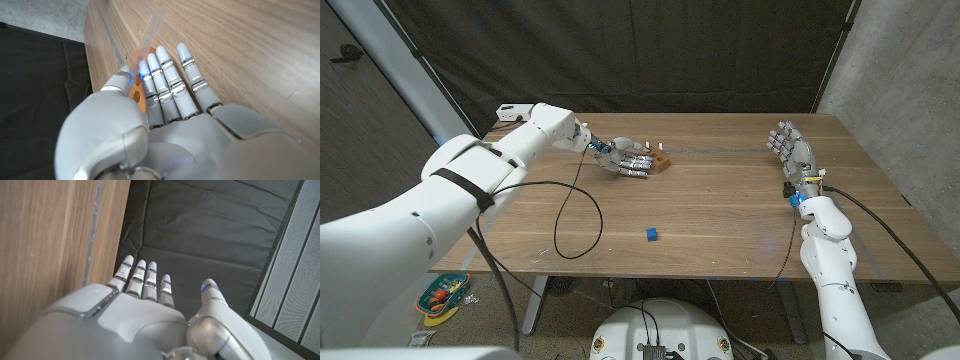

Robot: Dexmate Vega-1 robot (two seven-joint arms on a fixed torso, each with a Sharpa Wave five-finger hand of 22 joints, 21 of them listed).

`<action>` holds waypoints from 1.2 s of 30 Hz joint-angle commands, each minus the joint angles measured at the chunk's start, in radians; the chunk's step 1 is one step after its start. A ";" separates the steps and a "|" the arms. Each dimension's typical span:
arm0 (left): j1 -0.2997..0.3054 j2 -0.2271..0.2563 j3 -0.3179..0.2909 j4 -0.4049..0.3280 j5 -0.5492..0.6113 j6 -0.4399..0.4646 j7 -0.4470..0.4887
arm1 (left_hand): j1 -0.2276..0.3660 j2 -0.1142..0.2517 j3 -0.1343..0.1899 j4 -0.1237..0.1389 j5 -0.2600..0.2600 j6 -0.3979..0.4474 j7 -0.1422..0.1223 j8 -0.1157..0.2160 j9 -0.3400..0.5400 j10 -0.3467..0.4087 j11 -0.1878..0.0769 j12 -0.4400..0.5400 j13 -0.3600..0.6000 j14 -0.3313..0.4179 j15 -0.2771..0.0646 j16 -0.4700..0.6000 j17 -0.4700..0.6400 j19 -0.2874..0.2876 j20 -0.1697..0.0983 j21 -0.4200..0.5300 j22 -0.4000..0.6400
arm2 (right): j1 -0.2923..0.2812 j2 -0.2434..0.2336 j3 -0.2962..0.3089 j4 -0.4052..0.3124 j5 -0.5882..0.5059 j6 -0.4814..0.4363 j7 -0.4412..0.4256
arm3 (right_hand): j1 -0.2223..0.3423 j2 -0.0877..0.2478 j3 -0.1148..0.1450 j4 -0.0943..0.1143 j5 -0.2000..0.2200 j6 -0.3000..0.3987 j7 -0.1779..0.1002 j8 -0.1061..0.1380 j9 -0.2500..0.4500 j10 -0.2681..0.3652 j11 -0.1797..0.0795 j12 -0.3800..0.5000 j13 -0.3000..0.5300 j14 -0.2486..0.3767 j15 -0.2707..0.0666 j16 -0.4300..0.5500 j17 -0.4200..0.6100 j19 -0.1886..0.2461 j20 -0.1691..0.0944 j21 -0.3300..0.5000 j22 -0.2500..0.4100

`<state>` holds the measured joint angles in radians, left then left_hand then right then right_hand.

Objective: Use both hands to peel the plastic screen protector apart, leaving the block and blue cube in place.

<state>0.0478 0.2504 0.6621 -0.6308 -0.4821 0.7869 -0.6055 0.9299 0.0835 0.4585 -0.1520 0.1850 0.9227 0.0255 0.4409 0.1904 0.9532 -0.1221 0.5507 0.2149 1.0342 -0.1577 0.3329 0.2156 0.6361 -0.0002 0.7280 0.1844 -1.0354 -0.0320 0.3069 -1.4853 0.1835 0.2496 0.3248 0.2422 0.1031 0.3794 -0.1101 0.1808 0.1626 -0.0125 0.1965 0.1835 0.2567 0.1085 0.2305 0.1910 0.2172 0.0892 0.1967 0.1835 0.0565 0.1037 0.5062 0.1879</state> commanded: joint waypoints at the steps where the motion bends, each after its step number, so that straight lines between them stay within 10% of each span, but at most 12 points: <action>1: 0.072 -0.006 -0.086 -0.138 -0.004 0.075 0.185 | 0.041 0.049 0.043 -0.001 0.005 0.083 0.003 0.011 0.003 0.073 -0.003 0.027 0.025 0.066 -0.025 0.025 0.025 0.008 0.001 0.017 0.006 | 0.005 -0.009 0.004 0.005 -0.006 -0.011 -0.004 | -0.010 -0.001 0.000 0.007 0.000 0.003 -0.003 -0.002 0.003 0.004 0.000 0.004 0.001 0.006 0.002 0.002 0.004 0.004 0.002 -0.006 0.006; 18: 0.291 0.094 -0.078 -0.529 0.033 -0.154 0.387 | 0.076 0.062 0.012 0.006 0.006 0.109 -0.001 0.041 0.059 0.089 0.005 0.063 0.089 0.072 -0.033 0.105 0.147 -0.070 -0.055 0.048 0.043 | 0.036 -0.022 -0.006 0.052 0.004 -0.006 0.011 | -0.014 -0.002 0.000 0.007 -0.001 0.005 -0.001 -0.002 0.003 0.005 0.002 0.003 0.001 0.004 0.003 0.000 0.004 0.002 0.000 -0.009 0.006; 36: 0.397 0.120 -0.097 -0.486 0.094 -0.762 0.324 | 0.109 0.082 -0.073 0.052 0.103 0.019 -0.033 0.130 0.210 -0.080 -0.017 0.130 0.314 -0.115 -0.035 0.165 0.360 -0.250 -0.082 0.214 0.167 | 0.034 -0.011 -0.034 0.047 0.005 0.027 0.020 | -0.018 -0.003 0.000 0.008 0.000 0.006 -0.001 -0.002 0.003 0.007 0.001 0.003 0.001 0.005 0.003 0.000 0.004 0.004 -0.001 -0.012 0.006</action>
<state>0.3924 0.3576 0.5752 -1.1367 -0.4187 0.3740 -0.2420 1.0458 0.1496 0.3849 -0.1130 0.2750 0.9594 -0.0029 0.5595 0.3694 0.9230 -0.1195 0.6700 0.4983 0.9481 -0.1426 0.5104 0.5591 0.4005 -0.0441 0.9238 0.3471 -1.0008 -0.0511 0.2893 -1.4351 0.1858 0.2556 0.3369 0.2330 0.1018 0.3752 -0.1060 0.1807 0.1625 -0.0125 0.1965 0.1835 0.2566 0.1085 0.2305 0.1910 0.2172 0.0891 0.1967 0.1835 0.0564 0.1036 0.4987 0.1934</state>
